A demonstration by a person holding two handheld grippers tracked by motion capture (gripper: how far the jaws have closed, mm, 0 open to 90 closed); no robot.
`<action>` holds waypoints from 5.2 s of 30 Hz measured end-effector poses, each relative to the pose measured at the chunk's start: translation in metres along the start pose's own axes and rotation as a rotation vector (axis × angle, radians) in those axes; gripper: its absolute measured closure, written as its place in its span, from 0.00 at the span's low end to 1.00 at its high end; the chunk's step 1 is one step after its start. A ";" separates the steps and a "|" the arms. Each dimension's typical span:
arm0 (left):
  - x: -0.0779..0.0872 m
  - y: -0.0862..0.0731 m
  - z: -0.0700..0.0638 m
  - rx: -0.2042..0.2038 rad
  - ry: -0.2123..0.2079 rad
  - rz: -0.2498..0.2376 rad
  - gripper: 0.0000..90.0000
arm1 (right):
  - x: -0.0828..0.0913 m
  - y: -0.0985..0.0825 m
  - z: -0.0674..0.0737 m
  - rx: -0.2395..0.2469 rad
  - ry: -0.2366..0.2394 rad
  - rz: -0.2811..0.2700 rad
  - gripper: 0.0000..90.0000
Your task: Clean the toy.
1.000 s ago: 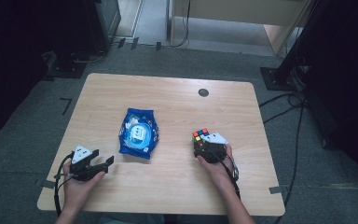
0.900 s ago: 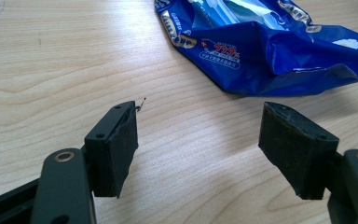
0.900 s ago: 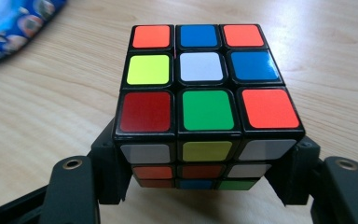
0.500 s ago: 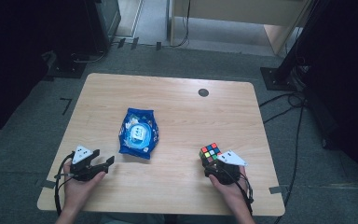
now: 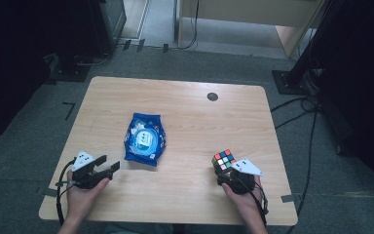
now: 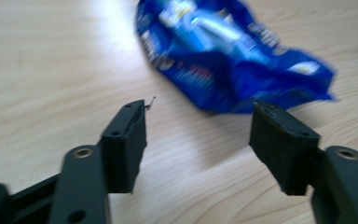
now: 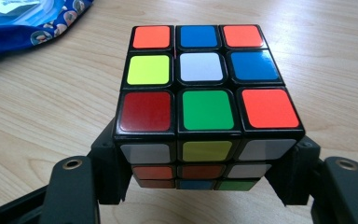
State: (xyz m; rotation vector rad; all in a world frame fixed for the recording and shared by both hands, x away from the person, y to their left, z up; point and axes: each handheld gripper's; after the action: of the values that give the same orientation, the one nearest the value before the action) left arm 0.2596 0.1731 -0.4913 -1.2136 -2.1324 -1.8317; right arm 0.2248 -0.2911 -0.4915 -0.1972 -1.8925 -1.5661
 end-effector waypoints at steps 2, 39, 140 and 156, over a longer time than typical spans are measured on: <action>0.002 0.008 -0.008 -0.017 -0.024 -0.018 0.53 | -0.001 -0.001 0.000 0.002 -0.003 0.002 0.38; -0.090 0.067 -0.051 -0.251 0.092 0.340 0.84 | -0.005 -0.004 -0.003 -0.012 -0.014 0.014 0.38; -0.069 0.104 -0.057 -0.336 0.057 -0.316 1.00 | -0.007 -0.008 -0.003 -0.012 -0.019 0.018 0.38; -0.062 0.098 -0.057 -0.410 0.000 -0.358 1.00 | -0.008 -0.008 -0.003 -0.013 -0.019 0.017 0.38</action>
State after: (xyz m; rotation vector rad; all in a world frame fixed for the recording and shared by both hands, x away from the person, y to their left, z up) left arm 0.3369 0.0901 -0.4294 -0.9262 -2.1522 -2.5154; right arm 0.2276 -0.2939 -0.5024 -0.2340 -1.8906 -1.5710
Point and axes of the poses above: each handheld gripper's, and its own axes: x roughly backward along the jaws, y roughly out of its top, z roughly to its left, and after that the axes turned 7 degrees about x, right-handed
